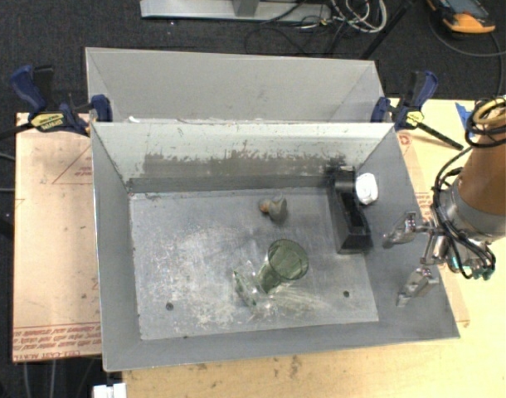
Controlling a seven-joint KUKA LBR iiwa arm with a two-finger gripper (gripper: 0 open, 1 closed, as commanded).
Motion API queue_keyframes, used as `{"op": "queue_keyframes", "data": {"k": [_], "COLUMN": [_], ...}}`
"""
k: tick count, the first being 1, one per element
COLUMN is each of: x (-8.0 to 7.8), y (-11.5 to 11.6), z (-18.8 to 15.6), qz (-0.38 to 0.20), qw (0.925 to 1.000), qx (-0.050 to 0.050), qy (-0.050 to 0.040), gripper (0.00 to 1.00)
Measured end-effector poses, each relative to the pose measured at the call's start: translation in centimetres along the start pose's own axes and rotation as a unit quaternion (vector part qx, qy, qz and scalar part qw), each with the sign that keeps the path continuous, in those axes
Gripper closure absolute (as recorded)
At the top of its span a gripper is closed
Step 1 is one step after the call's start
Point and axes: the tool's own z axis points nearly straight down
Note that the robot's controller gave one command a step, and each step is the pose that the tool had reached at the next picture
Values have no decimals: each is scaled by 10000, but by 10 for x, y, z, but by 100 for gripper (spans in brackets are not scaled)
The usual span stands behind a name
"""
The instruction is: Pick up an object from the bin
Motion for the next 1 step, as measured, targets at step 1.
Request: {"op": "queue_keyframes", "data": {"k": [1], "x": [-2], "y": [1], "z": [-4], "qz": [-22], "qw": [10000], "qx": [8], "qy": [-39], "gripper": [0]}}
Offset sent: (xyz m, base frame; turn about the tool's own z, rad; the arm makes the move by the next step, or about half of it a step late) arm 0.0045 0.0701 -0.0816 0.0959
